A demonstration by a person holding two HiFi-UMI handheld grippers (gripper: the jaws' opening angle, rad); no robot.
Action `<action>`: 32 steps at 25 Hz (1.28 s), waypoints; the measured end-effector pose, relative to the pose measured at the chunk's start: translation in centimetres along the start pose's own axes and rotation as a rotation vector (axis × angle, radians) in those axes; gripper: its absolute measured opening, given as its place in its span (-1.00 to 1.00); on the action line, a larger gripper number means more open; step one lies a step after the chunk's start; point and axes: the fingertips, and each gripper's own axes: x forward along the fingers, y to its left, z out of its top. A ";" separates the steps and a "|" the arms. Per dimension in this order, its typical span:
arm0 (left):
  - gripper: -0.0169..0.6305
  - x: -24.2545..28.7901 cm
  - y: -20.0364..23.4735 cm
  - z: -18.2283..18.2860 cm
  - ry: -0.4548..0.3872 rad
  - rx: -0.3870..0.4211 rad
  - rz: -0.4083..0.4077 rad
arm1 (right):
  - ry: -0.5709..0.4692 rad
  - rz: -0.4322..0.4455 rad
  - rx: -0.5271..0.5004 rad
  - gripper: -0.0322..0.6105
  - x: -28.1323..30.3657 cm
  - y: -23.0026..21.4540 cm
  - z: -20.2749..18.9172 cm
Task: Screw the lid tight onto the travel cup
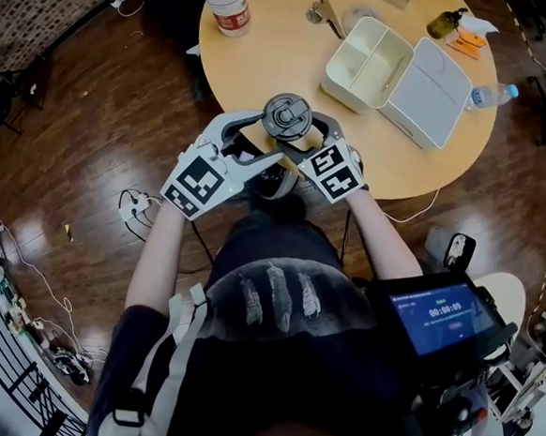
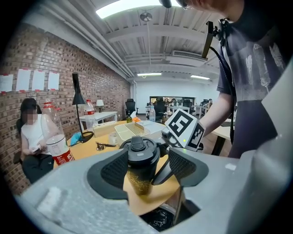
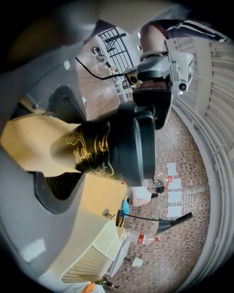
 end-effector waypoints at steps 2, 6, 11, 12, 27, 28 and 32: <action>-0.05 -0.1 -0.4 -0.1 0.006 0.003 0.004 | 0.000 -0.002 0.000 0.13 0.0 0.0 0.0; -0.05 -0.3 -1.6 -0.3 0.013 -0.006 -0.017 | 0.002 -0.003 -0.004 0.13 0.0 0.0 -0.1; -0.05 -0.2 -2.7 0.0 0.009 -0.007 -0.042 | 0.002 -0.004 -0.004 0.13 -0.1 0.0 -0.1; -0.05 -0.3 -2.7 0.0 0.004 -0.007 -0.039 | 0.002 -0.003 -0.003 0.13 -0.1 0.1 0.0; -0.05 0.7 1.1 -0.2 -0.052 -0.112 0.051 | 0.016 -0.013 -0.003 0.11 0.0 -0.4 -0.2; -0.05 0.6 1.0 -0.2 -0.048 -0.113 0.052 | 0.017 -0.013 -0.005 0.11 0.0 -0.3 -0.2; -0.05 0.4 0.3 -0.4 -0.038 -0.114 0.045 | 0.021 -0.009 -0.010 0.11 -0.1 -0.1 -0.2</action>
